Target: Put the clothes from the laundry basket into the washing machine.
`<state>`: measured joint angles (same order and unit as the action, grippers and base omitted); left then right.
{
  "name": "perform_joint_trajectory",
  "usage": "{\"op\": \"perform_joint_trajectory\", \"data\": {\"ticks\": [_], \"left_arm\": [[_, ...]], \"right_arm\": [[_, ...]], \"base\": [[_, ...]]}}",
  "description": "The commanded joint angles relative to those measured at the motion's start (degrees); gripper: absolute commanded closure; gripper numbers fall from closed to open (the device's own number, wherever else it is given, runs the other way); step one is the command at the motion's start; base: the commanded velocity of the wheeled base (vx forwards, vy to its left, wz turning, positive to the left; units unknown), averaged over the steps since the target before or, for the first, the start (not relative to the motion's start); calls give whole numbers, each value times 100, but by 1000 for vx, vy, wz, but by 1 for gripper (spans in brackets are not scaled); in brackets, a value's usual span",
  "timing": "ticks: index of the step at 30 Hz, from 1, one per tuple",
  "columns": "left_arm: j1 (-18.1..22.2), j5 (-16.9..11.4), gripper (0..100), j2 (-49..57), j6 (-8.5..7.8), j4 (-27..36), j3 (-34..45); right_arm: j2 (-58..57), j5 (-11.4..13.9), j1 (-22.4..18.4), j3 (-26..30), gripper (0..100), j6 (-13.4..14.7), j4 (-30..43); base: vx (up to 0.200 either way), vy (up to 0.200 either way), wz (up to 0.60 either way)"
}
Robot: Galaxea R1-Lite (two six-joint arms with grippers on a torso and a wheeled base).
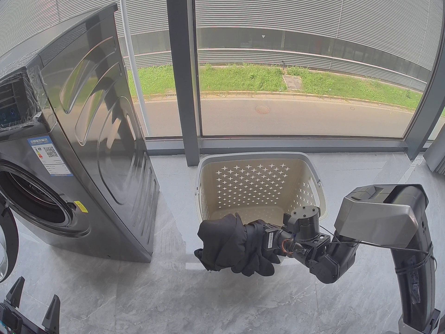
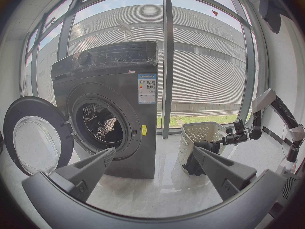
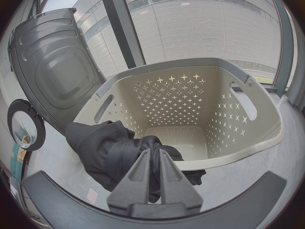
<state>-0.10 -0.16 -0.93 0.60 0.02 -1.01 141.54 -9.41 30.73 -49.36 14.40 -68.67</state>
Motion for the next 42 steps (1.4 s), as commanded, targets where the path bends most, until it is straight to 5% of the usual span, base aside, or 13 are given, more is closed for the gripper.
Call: {"op": "perform_joint_trajectory", "data": {"ticks": [1,15,25,26,42], "left_arm": [[1,-2,0,93,2,-2,101],[1,16,0,93,11,-2,101],[1,16,0,93,11,-2,101],[1,16,0,93,11,-2,101],[1,16,0,93,28,-2,101]], "right_arm": [[-391,-8,56,5,100,2,-15],[-1815,18,91,577,100,72,55],[-549,352,-59,717,100,-253,-322],[-549,352,-59,717,0,-253,-322],[119,423,126,304,0,-482,-560]], "base": [[0,0,0],[0,0,0],[0,0,0],[0,0,0],[0,0,0]]}}
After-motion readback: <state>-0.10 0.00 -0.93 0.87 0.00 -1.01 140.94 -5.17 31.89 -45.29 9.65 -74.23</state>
